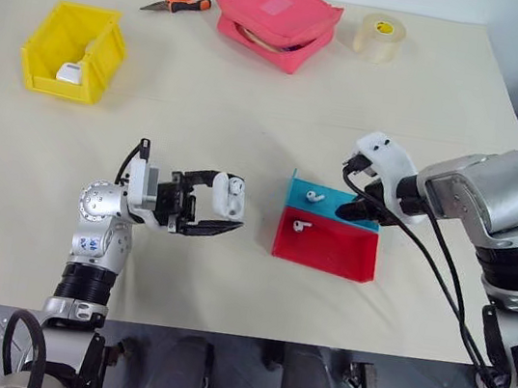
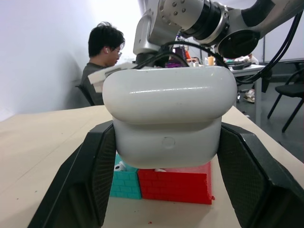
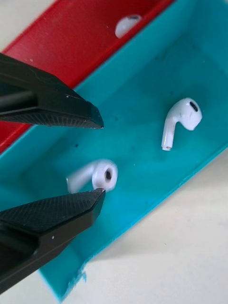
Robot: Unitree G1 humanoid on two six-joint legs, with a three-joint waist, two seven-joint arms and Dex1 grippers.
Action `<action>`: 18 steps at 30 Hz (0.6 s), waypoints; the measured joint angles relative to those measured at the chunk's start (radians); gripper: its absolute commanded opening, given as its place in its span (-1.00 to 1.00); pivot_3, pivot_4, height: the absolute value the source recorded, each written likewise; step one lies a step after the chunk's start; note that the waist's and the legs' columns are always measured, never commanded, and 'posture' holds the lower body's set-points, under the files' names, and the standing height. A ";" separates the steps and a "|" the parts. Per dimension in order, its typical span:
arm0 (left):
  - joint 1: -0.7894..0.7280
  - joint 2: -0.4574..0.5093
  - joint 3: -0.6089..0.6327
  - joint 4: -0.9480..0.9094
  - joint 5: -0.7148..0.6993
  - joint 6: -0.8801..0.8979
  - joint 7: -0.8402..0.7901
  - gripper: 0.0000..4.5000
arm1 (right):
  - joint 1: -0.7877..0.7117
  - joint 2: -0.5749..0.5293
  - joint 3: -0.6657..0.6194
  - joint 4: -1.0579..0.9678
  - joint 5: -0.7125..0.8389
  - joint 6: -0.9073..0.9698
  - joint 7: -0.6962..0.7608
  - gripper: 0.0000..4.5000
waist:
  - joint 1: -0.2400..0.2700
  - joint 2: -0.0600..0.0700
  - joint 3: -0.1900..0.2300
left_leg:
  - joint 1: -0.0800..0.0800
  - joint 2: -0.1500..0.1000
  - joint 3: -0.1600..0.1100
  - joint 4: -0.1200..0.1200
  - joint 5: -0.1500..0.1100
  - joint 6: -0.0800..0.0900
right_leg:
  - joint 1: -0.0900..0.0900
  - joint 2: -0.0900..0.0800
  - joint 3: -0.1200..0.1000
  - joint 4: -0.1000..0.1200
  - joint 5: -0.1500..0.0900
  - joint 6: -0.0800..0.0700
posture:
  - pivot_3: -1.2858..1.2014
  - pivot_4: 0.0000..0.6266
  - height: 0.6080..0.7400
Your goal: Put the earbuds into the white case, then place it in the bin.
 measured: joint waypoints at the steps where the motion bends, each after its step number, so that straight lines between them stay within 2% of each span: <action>1: -0.001 0.000 0.000 0.000 0.000 0.000 -0.001 0.24 | 0.003 0.005 -0.009 0.003 0.001 0.001 -0.012 -0.08 | 0.000 0.000 0.000 | 0.000 0.000 0.000 0.000 0.000 0.000 | 0.000 0.000 0.000 0.000 0.000 0.000 | 0.03 -0.52 1.00; 18: 0.007 0.002 0.000 -0.004 0.000 0.002 0.004 0.24 | 0.016 0.036 -0.015 0.017 0.012 -0.001 -0.074 -0.08 | -0.002 0.000 0.000 | 0.000 0.000 0.000 0.000 0.000 0.000 | 0.000 0.000 0.000 0.000 0.000 0.000 | 0.03 -0.52 1.00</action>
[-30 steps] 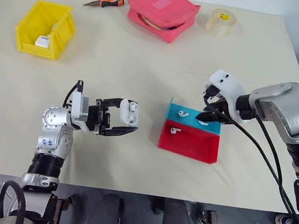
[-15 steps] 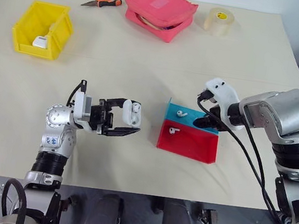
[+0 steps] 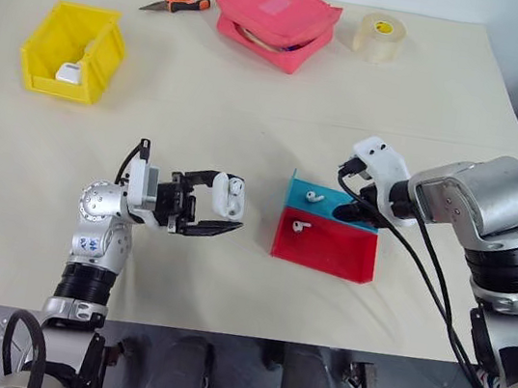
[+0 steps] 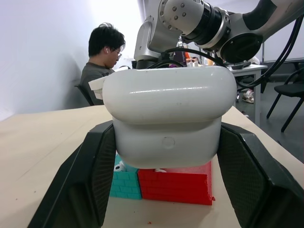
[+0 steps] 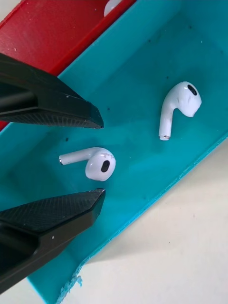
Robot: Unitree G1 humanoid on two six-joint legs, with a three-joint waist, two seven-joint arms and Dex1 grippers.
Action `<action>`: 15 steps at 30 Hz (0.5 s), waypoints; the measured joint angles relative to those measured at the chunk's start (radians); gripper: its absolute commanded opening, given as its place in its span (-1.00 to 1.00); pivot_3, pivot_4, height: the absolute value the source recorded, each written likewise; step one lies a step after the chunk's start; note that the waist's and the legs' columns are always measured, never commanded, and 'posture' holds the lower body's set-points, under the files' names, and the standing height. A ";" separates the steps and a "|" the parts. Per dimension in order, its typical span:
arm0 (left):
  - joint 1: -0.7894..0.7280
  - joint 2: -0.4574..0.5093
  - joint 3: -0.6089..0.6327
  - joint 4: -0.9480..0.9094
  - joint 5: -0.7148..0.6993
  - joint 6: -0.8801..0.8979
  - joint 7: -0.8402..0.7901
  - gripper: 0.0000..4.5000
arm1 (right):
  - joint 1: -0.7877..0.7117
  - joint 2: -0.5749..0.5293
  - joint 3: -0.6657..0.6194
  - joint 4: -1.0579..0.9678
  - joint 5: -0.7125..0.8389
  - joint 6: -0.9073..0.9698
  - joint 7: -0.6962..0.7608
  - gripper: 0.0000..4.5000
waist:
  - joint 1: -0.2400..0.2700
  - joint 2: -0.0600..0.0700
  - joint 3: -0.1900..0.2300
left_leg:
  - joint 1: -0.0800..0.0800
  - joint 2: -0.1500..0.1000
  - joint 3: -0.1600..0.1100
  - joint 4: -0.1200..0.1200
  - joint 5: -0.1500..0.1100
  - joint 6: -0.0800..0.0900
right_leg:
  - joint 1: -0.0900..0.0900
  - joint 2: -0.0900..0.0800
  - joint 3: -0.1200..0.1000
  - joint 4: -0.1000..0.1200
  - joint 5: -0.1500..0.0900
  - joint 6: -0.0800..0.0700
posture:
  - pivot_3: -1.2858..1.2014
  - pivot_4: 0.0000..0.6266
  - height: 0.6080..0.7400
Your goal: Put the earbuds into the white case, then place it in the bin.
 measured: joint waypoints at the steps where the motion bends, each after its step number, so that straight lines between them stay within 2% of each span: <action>1: 0.003 0.001 0.000 0.000 0.000 0.000 0.000 0.24 | 0.000 0.004 0.000 0.005 0.000 -0.001 -0.002 -0.08 | 0.000 0.000 0.000 | 0.000 0.000 0.000 0.000 0.000 0.000 | 0.000 0.000 0.000 0.000 0.000 0.000 | 0.03 -0.52 1.00; 13: 0.006 0.006 0.000 -0.005 0.000 0.002 0.011 0.24 | 0.000 0.018 -0.002 0.016 -0.001 -0.017 -0.013 -0.08 | 0.000 0.000 0.000 | 0.000 0.000 0.000 0.000 0.000 0.000 | 0.000 0.000 0.000 0.000 0.000 0.000 | 0.03 -0.52 1.00; 15: 0.006 0.006 0.000 -0.005 0.000 0.002 0.011 0.24 | 0.000 0.018 -0.001 0.016 -0.001 -0.018 -0.013 -0.24 | 0.000 0.000 0.000 | 0.000 0.000 0.000 0.000 0.000 0.000 | 0.000 0.000 0.000 0.000 0.000 0.000 | 0.03 -0.52 1.00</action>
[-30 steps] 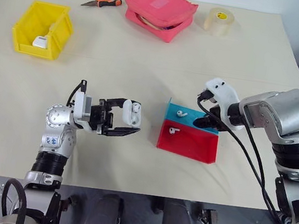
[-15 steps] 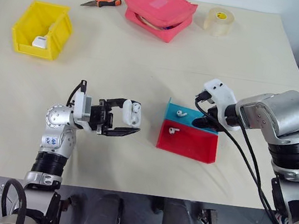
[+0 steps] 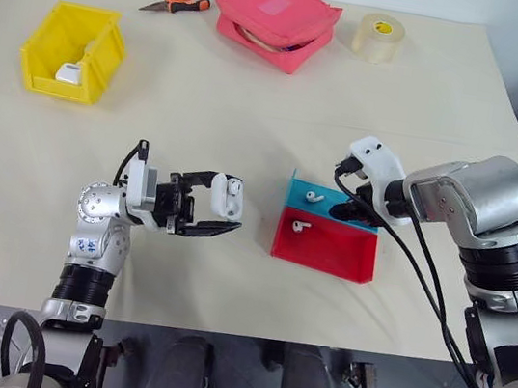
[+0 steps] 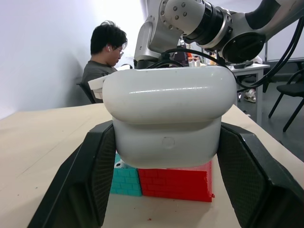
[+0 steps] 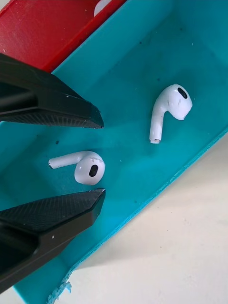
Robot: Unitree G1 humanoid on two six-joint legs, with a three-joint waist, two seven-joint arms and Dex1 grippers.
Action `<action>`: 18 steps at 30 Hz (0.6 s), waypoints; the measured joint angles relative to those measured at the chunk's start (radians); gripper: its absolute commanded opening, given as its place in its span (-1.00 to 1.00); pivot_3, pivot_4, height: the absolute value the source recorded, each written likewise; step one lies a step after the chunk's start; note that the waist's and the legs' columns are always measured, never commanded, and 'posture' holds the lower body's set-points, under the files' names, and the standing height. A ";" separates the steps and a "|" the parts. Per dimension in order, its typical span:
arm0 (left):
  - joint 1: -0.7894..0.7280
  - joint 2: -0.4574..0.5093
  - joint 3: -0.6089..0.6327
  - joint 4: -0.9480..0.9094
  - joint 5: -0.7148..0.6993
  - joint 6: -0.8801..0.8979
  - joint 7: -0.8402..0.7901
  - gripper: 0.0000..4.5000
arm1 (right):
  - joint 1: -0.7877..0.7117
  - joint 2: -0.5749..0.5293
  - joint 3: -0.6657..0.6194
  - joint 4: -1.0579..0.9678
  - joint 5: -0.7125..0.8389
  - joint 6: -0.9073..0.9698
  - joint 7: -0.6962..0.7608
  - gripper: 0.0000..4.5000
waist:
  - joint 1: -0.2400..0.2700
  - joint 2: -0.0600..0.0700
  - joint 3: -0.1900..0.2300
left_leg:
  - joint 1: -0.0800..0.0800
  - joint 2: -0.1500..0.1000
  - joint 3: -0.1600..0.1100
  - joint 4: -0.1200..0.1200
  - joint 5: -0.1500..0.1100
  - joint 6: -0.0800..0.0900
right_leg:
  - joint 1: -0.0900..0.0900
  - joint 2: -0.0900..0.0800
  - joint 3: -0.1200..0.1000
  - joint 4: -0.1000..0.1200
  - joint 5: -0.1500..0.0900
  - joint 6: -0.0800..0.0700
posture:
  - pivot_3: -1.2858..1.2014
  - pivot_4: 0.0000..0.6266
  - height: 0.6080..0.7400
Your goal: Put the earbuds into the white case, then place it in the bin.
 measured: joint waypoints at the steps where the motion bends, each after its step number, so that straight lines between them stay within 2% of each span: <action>1: 0.000 0.000 0.000 0.000 0.000 0.000 0.000 0.24 | 0.000 -0.001 0.002 0.000 -0.001 -0.001 0.000 -0.36 | 0.000 0.000 0.000 | 0.000 0.000 0.000 0.000 0.000 0.000 | 0.000 0.000 0.000 0.000 0.000 0.000 | 0.03 -0.52 1.00; 4: 0.000 0.001 0.000 0.000 0.000 0.000 0.000 0.24 | 0.000 -0.008 0.008 -0.001 0.000 -0.003 0.001 -0.78 | 0.000 0.000 0.000 | 0.000 0.000 0.000 0.000 0.000 0.000 | 0.000 0.000 0.000 0.000 0.000 0.000 | 0.03 -0.52 1.00; 14: -0.001 0.009 0.001 0.000 0.000 0.000 -0.004 0.24 | 0.004 -0.058 0.035 -0.043 0.024 -0.082 0.052 -0.79 | 0.001 0.000 0.000 | 0.000 0.000 0.000 0.000 0.000 0.000 | 0.000 0.000 0.000 0.000 0.000 0.000 | 0.03 -0.52 1.00; 18: -0.002 0.021 0.001 -0.002 -0.004 0.011 -0.028 0.24 | 0.057 -0.081 -0.099 -0.112 0.084 -0.192 0.129 -0.79 | 0.001 0.000 0.000 | -0.002 0.000 0.000 0.000 0.000 0.000 | -0.001 0.000 0.000 0.000 0.000 0.000 | 0.03 -0.52 1.00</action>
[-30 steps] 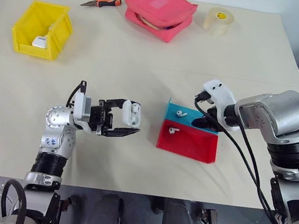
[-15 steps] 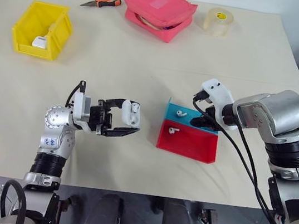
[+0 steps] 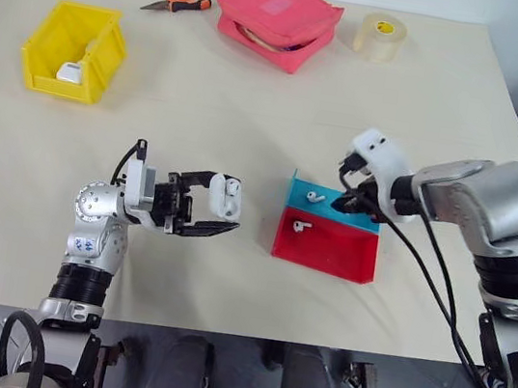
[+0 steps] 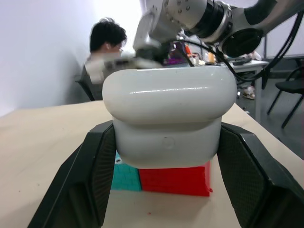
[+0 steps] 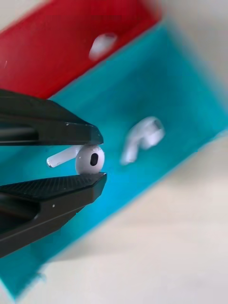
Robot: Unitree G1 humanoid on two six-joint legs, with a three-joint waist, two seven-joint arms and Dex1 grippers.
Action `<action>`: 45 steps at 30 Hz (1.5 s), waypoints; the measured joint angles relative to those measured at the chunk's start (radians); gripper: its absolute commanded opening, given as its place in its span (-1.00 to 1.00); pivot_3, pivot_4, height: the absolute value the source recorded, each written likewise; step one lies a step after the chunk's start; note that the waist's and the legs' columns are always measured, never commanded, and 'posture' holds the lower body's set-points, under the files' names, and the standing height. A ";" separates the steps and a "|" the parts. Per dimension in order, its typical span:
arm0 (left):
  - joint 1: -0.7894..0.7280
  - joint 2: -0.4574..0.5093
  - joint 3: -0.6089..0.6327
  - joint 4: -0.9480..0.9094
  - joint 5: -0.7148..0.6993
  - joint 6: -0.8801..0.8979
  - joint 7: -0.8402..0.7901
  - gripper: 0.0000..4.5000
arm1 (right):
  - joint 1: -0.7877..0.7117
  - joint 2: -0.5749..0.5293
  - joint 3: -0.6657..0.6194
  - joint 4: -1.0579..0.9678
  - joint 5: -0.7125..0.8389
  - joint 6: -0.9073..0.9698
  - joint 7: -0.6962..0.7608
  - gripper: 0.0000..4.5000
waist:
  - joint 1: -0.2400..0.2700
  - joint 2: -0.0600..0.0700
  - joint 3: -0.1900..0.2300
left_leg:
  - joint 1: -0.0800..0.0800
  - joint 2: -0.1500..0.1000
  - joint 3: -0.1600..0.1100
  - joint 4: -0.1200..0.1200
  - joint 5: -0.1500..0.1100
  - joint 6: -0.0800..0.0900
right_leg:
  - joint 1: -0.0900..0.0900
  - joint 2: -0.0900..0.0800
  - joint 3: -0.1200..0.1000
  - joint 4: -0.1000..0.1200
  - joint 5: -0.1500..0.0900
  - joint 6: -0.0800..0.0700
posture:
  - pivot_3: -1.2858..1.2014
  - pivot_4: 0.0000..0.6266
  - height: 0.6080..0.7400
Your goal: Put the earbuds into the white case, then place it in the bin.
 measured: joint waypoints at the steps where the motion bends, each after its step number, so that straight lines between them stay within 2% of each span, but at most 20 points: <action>1: -0.001 0.000 0.000 0.000 -0.002 0.005 -0.008 0.24 | 0.008 0.001 -0.036 -0.015 0.021 -0.008 0.014 -0.79 | -0.001 0.000 0.000 | 0.000 0.000 0.000 0.000 0.000 0.000 | 0.000 0.000 0.000 0.000 0.000 0.000 | 0.03 -0.52 1.00; 5: -0.029 0.001 -0.002 0.000 -0.008 0.031 -0.040 0.24 | 0.060 0.068 -0.207 -0.079 0.119 0.003 0.029 -0.79 | 0.000 0.000 0.000 | -0.001 0.000 0.000 0.001 0.000 0.000 | 0.000 0.000 0.000 0.001 0.000 0.000 | 0.03 -0.52 1.00; 10: -0.100 -0.006 -0.009 0.022 -0.010 0.048 -0.094 0.24 | 0.151 0.245 -0.370 -0.220 0.261 0.003 -0.001 -0.79 | 0.001 0.000 0.000 | -0.001 0.000 -0.001 0.002 0.000 0.000 | -0.001 0.000 0.000 0.001 0.000 0.000 | 0.03 -0.52 1.00; 13: -0.136 -0.021 -0.023 0.059 -0.010 0.059 -0.095 0.24 | 0.210 0.298 -0.382 -0.302 0.304 -0.048 -0.026 -0.79 | 0.001 0.000 0.000 | -0.002 -0.001 -0.001 0.002 0.000 0.000 | 0.000 0.000 0.000 0.001 0.000 0.000 | 0.03 -0.52 1.00; 18: -0.176 -0.025 -0.034 0.111 -0.010 0.063 -0.096 0.24 | 0.255 0.312 -0.383 -0.333 0.312 -0.120 -0.072 -0.79 | -0.004 0.000 0.000 | -0.001 -0.001 -0.001 0.002 0.000 0.000 | -0.001 0.001 0.000 0.001 0.000 0.000 | 0.03 -0.52 1.00; 20: -0.192 -0.024 -0.037 0.133 -0.010 0.063 -0.096 0.24 | 0.270 0.300 -0.367 -0.356 0.303 -0.173 -0.077 -0.79 | -0.004 0.000 0.000 | -0.001 -0.001 -0.001 0.002 0.000 0.000 | -0.001 0.001 0.000 0.001 0.000 0.000 | 0.03 -0.52 1.00; 25: -0.204 -0.020 -0.038 0.168 -0.009 0.054 -0.096 0.24 | 0.299 0.191 -0.315 -0.353 0.238 -0.296 -0.054 -0.79 | -0.002 0.000 0.000 | -0.001 -0.001 -0.001 0.002 0.000 0.000 | -0.001 0.001 0.000 0.001 0.000 0.000 | 0.03 -0.52 1.00; 27: -0.204 -0.019 -0.038 0.168 -0.010 0.052 -0.096 0.24 | 0.296 0.125 -0.265 -0.333 0.194 -0.315 -0.047 -0.79 | -0.001 0.000 0.000 | -0.001 -0.001 0.000 0.002 0.000 0.000 | 0.000 0.001 0.001 0.001 0.000 0.000 | 0.03 -0.52 1.00; 29: -0.204 -0.017 -0.037 0.167 -0.009 0.050 -0.096 0.24 | 0.267 0.022 -0.153 -0.266 0.102 -0.334 -0.029 -0.79 | -0.001 0.000 0.000 | -0.001 -0.001 0.000 0.002 0.000 0.000 | 0.000 0.000 0.001 0.001 0.000 0.000 | 0.03 -0.52 1.00; 31: -0.200 -0.016 -0.037 0.165 -0.009 0.047 -0.096 0.24 | 0.229 -0.019 -0.064 -0.177 0.025 -0.359 -0.013 -0.79 | -0.003 0.000 0.000 | -0.001 -0.001 0.000 0.002 0.000 0.000 | 0.000 0.000 0.001 0.001 0.000 0.000 | 0.03 -0.52 1.00; 36: -0.166 -0.020 -0.038 0.142 -0.009 0.041 -0.095 0.24 | 0.167 -0.023 0.065 -0.011 -0.097 -0.452 0.057 -0.79 | -0.005 0.000 0.000 | -0.001 -0.001 0.001 0.002 0.000 0.000 | -0.001 0.000 0.001 0.001 0.000 0.000 | 0.03 -0.52 1.00; 45: -0.112 -0.016 -0.028 0.077 -0.009 0.041 -0.088 0.24 | 0.143 -0.075 0.154 0.095 -0.234 -0.549 0.189 -0.79 | 0.000 0.000 0.000 | -0.003 -0.001 0.000 0.003 0.001 0.001 | -0.002 0.000 0.000 0.001 0.000 0.000 | 0.03 -0.52 1.00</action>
